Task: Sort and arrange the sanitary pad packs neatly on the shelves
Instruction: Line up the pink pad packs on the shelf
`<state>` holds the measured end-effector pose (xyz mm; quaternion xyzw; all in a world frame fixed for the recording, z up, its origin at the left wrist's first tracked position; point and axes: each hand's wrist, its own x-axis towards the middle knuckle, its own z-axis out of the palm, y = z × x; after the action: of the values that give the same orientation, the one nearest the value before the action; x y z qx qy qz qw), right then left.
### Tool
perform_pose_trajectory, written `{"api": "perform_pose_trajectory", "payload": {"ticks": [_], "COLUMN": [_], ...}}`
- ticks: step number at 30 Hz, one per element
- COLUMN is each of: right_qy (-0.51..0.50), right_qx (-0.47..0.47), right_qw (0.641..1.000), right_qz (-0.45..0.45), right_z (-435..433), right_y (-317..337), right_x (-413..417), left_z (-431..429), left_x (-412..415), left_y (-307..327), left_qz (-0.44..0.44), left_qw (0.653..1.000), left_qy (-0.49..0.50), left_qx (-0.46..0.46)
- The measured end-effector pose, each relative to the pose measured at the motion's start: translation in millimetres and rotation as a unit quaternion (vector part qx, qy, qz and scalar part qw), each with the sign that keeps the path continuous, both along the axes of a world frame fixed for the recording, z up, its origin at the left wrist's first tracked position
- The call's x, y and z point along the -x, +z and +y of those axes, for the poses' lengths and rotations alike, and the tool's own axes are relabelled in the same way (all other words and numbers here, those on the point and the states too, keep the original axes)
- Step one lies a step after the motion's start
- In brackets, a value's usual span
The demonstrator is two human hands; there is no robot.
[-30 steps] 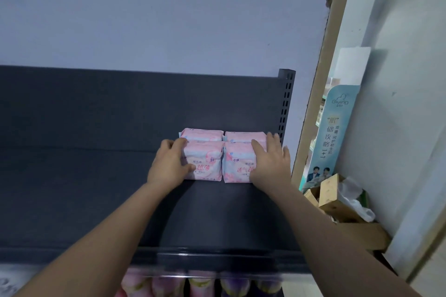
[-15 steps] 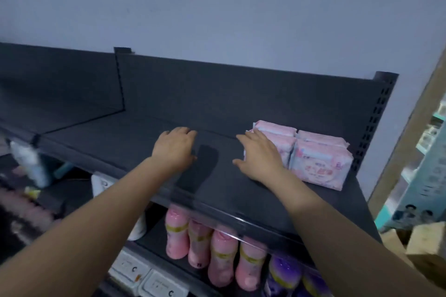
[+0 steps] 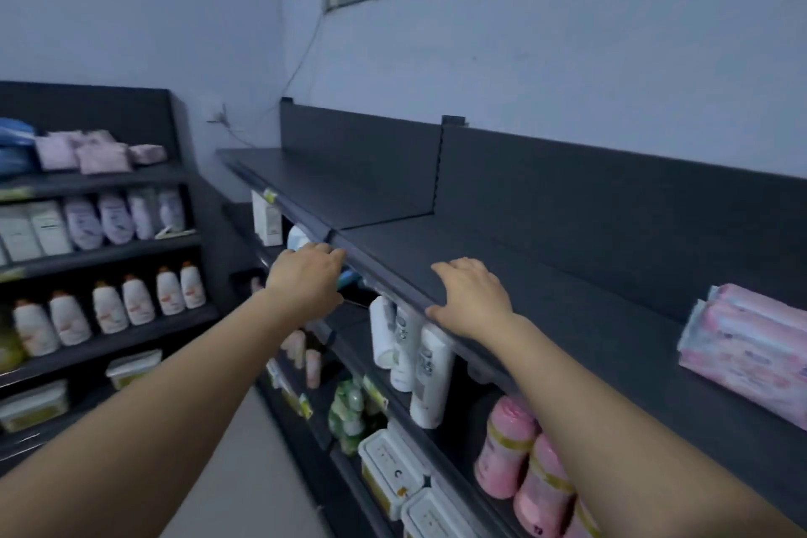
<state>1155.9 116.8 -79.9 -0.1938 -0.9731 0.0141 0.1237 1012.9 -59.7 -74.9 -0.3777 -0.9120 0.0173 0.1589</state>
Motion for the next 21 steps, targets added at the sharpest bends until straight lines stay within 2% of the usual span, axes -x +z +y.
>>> {"api": "perform_pose_trajectory", "payload": {"ticks": [8, 21], "right_qy": [0.068, 0.140], "right_qx": [0.003, 0.011], "right_qw": [0.997, 0.990], "right_qz": [-0.031, -0.013], "right_z": [-76, -195], "right_y": [-6, -19], "right_x": [122, 309], "left_z": [-103, -236], "left_x": [90, 241], "left_y": [-5, -24], "left_qz": [-0.024, -0.041], "left_qw": [0.996, 0.985], "left_qy": [0.082, 0.168], "left_qx": [0.005, 0.029]}}
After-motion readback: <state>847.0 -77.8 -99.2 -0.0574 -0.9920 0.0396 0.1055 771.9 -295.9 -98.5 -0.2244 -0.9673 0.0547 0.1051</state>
